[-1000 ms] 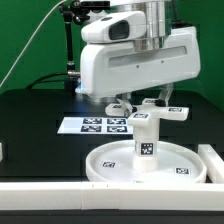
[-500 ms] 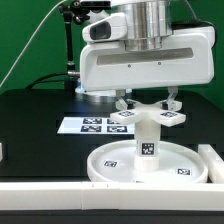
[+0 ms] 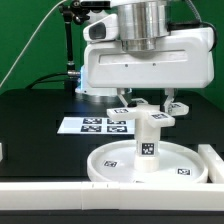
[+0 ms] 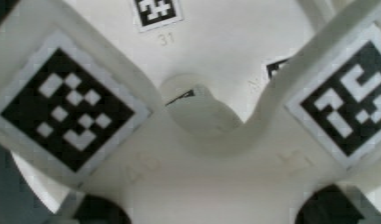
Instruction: Assemble round table
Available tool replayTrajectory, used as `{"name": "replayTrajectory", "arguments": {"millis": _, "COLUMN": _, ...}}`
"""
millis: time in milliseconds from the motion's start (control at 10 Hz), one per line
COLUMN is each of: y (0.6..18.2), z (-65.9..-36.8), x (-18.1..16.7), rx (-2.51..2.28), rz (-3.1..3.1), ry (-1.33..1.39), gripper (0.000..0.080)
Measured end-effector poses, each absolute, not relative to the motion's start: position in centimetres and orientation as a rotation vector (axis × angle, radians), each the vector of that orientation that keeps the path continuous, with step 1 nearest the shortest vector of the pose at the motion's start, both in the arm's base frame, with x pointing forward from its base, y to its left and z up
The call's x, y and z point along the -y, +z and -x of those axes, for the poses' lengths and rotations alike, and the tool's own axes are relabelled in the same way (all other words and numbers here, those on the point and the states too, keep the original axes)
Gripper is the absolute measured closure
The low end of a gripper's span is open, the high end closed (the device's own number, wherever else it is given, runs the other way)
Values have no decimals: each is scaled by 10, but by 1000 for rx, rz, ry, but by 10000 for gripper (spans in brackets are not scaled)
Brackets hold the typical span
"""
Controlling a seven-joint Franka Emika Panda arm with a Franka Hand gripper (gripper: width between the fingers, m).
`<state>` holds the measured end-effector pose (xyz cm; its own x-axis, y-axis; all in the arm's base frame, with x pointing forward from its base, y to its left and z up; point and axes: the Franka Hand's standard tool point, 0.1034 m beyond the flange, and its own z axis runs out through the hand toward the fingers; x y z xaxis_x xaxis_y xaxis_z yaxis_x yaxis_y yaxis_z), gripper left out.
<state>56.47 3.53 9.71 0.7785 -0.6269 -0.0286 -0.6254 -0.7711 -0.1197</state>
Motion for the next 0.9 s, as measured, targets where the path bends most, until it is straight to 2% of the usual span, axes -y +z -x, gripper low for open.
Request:
{"name": "replayTrajectory", "arguments": {"millis": 400, "y": 97, "z": -565, "x": -36, "rx": -1655, "rz": 2499, "ry": 4, "gripper": 344}}
{"name": "replayTrajectory", "arguments": {"millis": 900, "y": 97, "z": -565, "x": -36, "rx": -1915, "rz": 2292, "ry": 40, "gripper": 344}}
